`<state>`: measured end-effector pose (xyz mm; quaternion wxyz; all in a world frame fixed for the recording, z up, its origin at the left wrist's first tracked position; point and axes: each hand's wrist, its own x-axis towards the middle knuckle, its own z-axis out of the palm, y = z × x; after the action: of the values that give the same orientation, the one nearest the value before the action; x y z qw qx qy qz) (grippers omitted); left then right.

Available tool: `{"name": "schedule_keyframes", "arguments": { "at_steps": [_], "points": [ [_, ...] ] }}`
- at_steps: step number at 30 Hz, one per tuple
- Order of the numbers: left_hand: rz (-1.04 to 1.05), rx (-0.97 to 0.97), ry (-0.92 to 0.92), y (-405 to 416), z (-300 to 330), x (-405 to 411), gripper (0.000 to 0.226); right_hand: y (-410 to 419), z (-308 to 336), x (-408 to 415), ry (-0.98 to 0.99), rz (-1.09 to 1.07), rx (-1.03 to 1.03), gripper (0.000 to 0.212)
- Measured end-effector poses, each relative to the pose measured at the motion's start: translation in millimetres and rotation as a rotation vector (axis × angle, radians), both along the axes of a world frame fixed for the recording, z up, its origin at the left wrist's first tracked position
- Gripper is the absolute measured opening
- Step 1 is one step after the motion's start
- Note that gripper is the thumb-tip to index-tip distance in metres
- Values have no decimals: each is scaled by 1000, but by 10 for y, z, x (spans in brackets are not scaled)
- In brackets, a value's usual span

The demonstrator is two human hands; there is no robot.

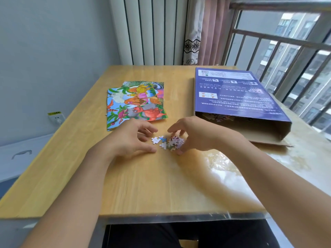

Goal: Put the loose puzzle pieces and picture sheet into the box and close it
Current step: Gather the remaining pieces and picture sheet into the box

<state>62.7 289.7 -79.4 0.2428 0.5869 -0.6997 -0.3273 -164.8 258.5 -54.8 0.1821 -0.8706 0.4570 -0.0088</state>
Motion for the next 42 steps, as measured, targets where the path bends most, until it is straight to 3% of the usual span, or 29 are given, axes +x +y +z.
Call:
{"name": "schedule_keyframes", "arguments": {
  "at_steps": [6,11,17,23,29,32,35,39,42],
  "points": [
    [6,-49,-101,-40,11,-177,31,-3,60,40,8,13,42,44],
    [-43,23,-152,-114,88,-201,16,-52,81,97,34,1,72,26],
    [-145,85,-84,-183,120,-207,30,-66,144,126,67,-17,136,29],
    [-64,56,-39,-130,83,-178,38,-48,94,63,-7,-43,144,32],
    [-92,52,-151,-95,206,-217,36,-4,39,-48,-89,-63,133,21],
    [-86,11,-190,-72,239,-260,34,58,32,-114,-236,-119,193,14],
    [-75,-72,-210,-42,197,-283,29,167,21,-185,-567,-243,271,10],
    [-57,-263,-263,-19,132,-281,22,242,62,-444,-1126,-613,430,9],
    [19,-377,-228,-54,134,-263,24,218,57,-742,-1280,-859,497,10]
  ]
}}
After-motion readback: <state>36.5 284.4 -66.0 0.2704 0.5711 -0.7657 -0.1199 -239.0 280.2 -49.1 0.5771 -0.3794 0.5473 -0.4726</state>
